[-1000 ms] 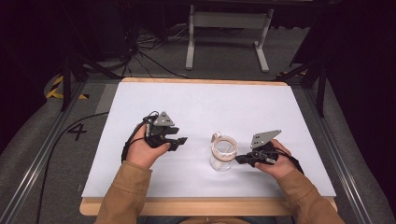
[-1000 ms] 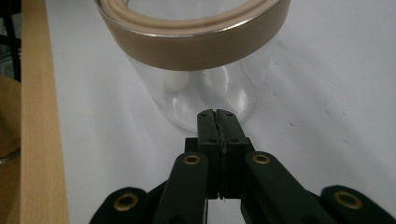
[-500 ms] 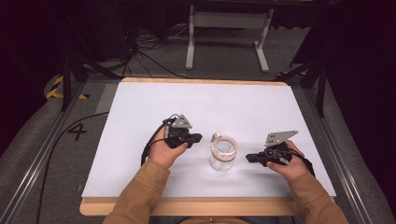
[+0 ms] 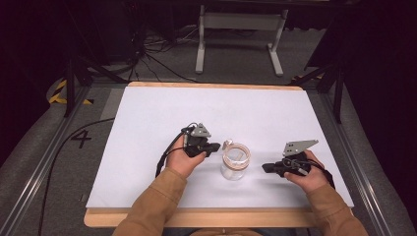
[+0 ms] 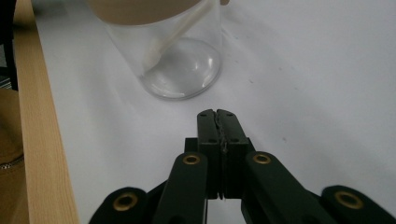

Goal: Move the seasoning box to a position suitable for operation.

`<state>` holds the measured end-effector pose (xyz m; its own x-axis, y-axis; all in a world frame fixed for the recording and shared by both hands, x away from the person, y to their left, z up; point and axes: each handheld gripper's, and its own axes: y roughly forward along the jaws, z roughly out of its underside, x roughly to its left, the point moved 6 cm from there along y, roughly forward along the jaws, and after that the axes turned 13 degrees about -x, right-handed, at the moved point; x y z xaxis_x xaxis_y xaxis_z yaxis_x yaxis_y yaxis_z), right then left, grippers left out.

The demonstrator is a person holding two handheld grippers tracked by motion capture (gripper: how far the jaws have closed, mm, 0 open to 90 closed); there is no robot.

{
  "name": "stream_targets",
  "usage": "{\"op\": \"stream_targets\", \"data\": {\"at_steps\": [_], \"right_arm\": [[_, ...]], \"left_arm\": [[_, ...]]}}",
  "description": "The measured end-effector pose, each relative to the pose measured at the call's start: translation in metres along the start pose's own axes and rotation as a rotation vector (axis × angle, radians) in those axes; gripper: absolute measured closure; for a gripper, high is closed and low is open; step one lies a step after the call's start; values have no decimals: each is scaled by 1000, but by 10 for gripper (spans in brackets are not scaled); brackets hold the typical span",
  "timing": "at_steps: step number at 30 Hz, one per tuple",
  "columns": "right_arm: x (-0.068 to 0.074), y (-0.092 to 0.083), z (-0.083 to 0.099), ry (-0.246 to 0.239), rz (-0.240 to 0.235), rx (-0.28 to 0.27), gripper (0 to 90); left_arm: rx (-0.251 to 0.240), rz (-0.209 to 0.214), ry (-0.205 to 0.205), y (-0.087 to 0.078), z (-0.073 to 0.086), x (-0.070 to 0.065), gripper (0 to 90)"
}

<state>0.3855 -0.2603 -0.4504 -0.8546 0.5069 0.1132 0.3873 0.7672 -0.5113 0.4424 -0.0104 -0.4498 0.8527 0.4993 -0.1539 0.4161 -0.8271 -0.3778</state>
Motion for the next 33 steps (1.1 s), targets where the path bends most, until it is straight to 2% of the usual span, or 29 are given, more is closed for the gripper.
{"op": "stream_targets", "data": {"at_steps": [6,19,22,27,33], "right_arm": [[2,1,1,-5,-1,2,900],[4,-2,3,-3,5,1,900],[5,-2,3,-3,6,1,900],[6,-4,4,-8,7,0,900],[8,-8,5,-4,19,-11,900]], "left_arm": [[-16,-1,-4,4,0,0,895],[-4,8,1,9,0,0,895],[-4,8,15,11,0,0,897],[-13,14,8,14,-1,1,896],[-4,29,31,22,-3,4,896]]}}
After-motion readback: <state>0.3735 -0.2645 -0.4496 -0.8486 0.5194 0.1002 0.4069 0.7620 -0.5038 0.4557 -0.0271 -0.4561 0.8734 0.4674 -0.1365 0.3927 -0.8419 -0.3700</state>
